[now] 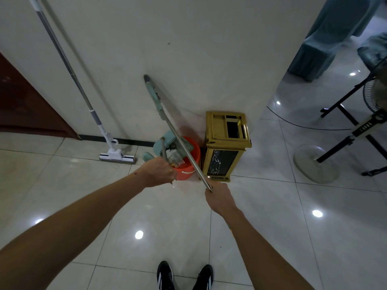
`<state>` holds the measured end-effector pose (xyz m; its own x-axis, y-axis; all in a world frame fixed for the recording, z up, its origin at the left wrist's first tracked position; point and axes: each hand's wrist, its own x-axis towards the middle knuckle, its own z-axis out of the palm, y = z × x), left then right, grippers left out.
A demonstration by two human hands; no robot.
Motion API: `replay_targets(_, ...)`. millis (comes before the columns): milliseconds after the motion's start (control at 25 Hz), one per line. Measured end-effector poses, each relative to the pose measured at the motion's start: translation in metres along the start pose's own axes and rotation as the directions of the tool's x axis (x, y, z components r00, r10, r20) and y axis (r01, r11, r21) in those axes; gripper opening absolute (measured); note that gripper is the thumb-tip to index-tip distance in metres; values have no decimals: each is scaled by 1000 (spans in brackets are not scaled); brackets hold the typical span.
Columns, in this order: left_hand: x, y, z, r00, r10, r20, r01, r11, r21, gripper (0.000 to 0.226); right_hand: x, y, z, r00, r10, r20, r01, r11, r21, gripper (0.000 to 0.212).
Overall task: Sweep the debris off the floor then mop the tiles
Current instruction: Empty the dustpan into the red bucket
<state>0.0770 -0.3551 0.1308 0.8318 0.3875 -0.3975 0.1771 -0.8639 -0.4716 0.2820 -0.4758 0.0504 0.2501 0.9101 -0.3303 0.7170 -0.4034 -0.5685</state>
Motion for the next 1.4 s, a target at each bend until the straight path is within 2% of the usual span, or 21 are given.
replay_targets(120, -3, -2, -6, 998, -24, -65, 25, 1000, 10, 12, -1, 0, 1, 999, 26, 45, -25, 1000, -16, 34)
replay_targets(240, -6, -5, 1, 998, -23, -54, 23, 1000, -15, 10, -3, 0, 3, 998, 26, 63, -24, 999, -28, 41)
replay_targets(320, -5, -7, 0, 996, -15, -91, 14, 1000, -11, 7, -2, -2, 3, 999, 23, 35, -22, 1000, -12, 35)
replay_targets(440, 0, -10, -7, 1000, -21, -13, 21, 1000, -12, 6, 2, -4, 5, 998, 69, 13, -69, 998, 4, 20)
replay_targets(520, 4, -13, -14, 999, -31, 4, 31, 1000, -2, 8, 1, -4, 5, 996, 84, 25, -84, 996, -7, 18)
replay_targets(680, -1, -18, -15, 997, -71, 7, 71, 997, 6, 11, -2, -9, 14, 999, 14, 51, -14, 1000, -8, 32)
replay_targets(800, -1, -11, -18, 998, -51, 25, 50, 998, 28, 10, 0, -19, 18, 998, -52, 37, 51, 998, 21, 32)
replay_targets(920, 0, -14, -24, 998, -51, 28, 50, 998, 29, 9, 4, -19, 16, 998, -59, 21, 58, 998, 10, 36)
replay_targets(1040, -9, -22, -32, 990, -115, -86, 121, 990, 78, 4, 0, -3, 15, 998, -10, 60, 13, 999, -46, 39)
replay_targets(1080, -10, -24, -31, 989, -123, -79, 129, 989, 71, 5, -3, 2, 16, 997, -11, 72, 15, 998, -62, 41)
replay_targets(1200, -10, -19, -30, 992, -101, 70, 102, 995, -5, 16, -6, 2, 15, 997, -48, 56, 50, 998, -37, 44)
replay_targets(1400, -15, -20, -34, 997, -69, -28, 71, 995, 69, 11, -8, -4, 13, 998, -57, 22, 57, 998, 1, 45)
